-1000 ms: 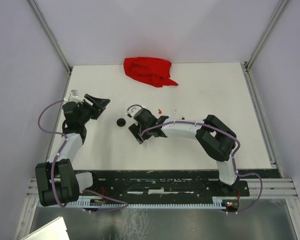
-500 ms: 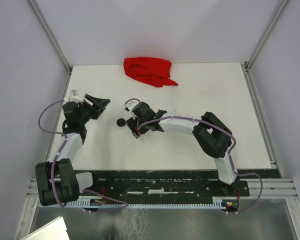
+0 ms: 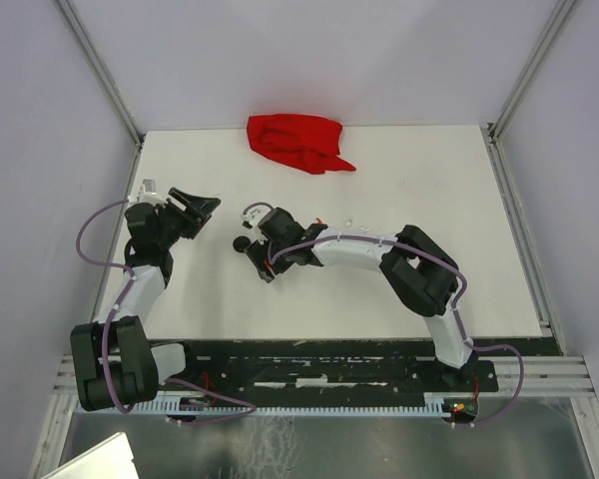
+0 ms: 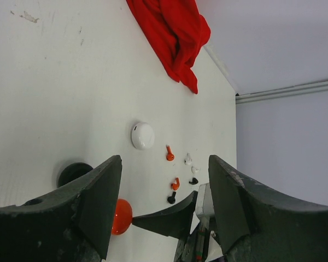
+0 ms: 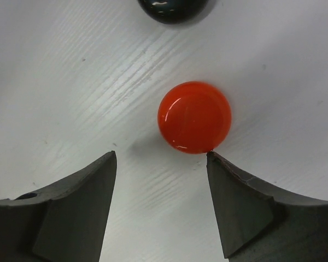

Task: Insert the wireless bluetooth earbuds into the charging case
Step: Pick up the charging case at the center of the board.

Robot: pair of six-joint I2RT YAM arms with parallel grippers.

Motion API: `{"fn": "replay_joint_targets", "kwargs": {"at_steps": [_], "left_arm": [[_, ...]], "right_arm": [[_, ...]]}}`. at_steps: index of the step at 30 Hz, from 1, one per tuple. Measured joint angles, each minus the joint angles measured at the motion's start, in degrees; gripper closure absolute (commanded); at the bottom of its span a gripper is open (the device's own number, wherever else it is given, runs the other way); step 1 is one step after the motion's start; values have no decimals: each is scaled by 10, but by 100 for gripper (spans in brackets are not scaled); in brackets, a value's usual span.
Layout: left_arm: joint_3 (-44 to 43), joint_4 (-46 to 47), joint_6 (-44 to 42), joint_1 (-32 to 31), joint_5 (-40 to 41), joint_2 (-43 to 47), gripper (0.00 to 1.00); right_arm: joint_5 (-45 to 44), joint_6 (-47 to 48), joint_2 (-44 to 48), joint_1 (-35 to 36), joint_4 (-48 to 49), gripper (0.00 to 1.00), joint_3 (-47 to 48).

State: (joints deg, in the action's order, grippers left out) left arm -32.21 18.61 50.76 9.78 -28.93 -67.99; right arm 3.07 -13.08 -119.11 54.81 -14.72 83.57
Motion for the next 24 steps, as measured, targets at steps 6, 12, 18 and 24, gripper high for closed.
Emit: {"fn": "replay_joint_targets", "kwargs": {"at_steps": [6, 12, 18, 24], "left_arm": [[0, 0, 0, 0, -2, 0, 29], [0, 0, 0, 0, -2, 0, 29], [0, 0, 0, 0, -2, 0, 29], [0, 0, 0, 0, -2, 0, 29]], "right_arm": [[16, -1, -7, 23, -1, 25, 24], [7, 18, -7, 30, -2, 24, 29], [-21, 71, -5, 15, -17, 22, 31], [-15, 120, -5, -14, -34, 22, 42]]}}
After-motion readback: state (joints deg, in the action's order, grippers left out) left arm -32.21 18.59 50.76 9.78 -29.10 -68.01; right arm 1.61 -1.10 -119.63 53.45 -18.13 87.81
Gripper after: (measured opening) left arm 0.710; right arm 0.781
